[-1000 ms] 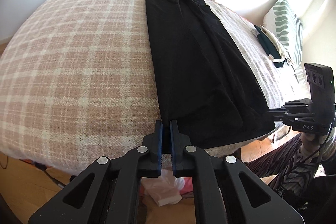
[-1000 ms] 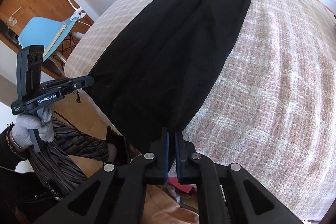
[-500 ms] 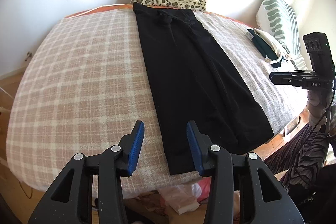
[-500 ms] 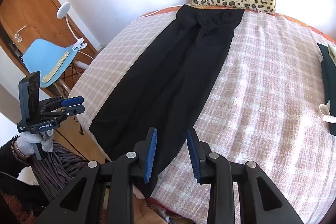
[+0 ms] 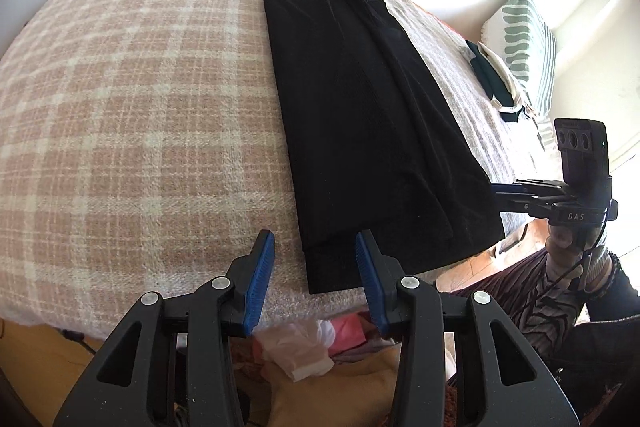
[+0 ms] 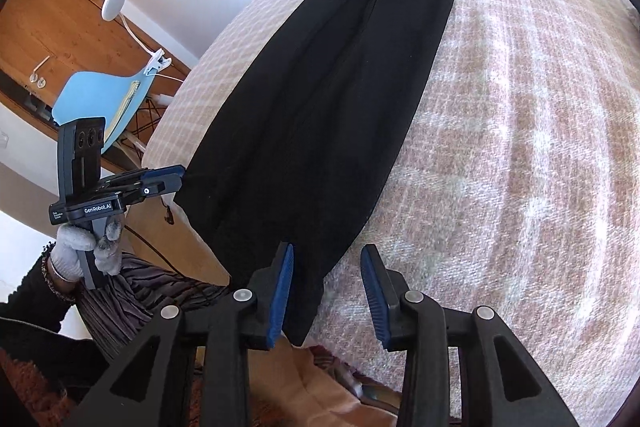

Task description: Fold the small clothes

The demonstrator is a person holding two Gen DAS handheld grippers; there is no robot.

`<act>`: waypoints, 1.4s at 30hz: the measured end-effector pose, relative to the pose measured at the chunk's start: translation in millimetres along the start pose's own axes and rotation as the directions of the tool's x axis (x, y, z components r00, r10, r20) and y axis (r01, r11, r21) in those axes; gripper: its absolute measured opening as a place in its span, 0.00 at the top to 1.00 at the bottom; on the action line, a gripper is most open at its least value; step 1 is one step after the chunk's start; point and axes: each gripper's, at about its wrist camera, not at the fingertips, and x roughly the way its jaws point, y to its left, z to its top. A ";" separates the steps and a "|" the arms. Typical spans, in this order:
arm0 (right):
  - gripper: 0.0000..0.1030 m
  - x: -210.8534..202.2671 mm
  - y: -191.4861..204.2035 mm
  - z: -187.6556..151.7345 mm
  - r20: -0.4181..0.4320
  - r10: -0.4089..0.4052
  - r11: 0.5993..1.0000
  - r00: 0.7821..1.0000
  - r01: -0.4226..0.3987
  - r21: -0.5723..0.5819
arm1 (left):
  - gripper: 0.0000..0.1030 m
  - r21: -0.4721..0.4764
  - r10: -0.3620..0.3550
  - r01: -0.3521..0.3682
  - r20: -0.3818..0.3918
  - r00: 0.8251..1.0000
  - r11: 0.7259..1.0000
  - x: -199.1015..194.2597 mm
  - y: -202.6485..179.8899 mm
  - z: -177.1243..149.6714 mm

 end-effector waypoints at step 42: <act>0.63 3.1 7.4 -18.8 0.068 0.105 0.994 0.992 -0.105 -0.008 | 0.90 -0.001 -0.072 0.072 -0.030 0.997 0.997 10.3 -7.0 -3.3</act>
